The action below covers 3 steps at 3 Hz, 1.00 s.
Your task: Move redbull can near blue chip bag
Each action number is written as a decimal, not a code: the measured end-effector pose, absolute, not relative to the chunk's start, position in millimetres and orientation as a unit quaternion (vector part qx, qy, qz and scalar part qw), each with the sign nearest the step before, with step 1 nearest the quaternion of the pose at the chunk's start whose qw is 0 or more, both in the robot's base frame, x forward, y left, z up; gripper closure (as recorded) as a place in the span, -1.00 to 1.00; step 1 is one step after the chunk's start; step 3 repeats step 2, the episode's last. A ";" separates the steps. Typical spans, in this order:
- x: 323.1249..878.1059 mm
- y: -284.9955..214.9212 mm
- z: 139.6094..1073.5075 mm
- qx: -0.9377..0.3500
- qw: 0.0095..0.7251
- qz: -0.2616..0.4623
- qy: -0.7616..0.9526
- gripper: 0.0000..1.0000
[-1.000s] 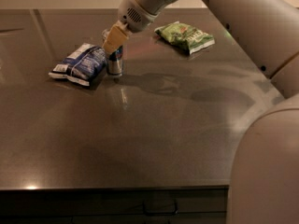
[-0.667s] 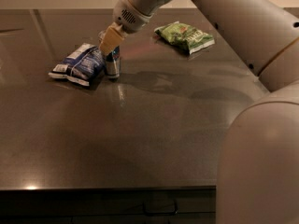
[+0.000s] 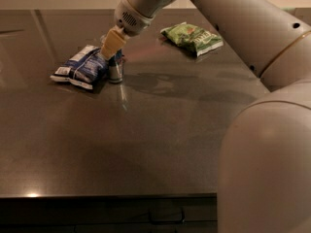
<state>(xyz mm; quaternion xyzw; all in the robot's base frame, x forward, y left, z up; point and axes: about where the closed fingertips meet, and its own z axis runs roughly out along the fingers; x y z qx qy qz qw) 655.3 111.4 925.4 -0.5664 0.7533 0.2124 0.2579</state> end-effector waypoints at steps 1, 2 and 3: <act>655.0 113.5 923.6 -0.568 0.256 0.213 0.753 -1.00; 655.0 113.6 923.5 -0.568 0.256 0.213 0.753 -1.00; 655.0 113.6 923.5 -0.568 0.256 0.213 0.753 -1.00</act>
Offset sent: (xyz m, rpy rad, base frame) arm -0.0003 0.0019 -0.0016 -0.0008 0.0025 0.0030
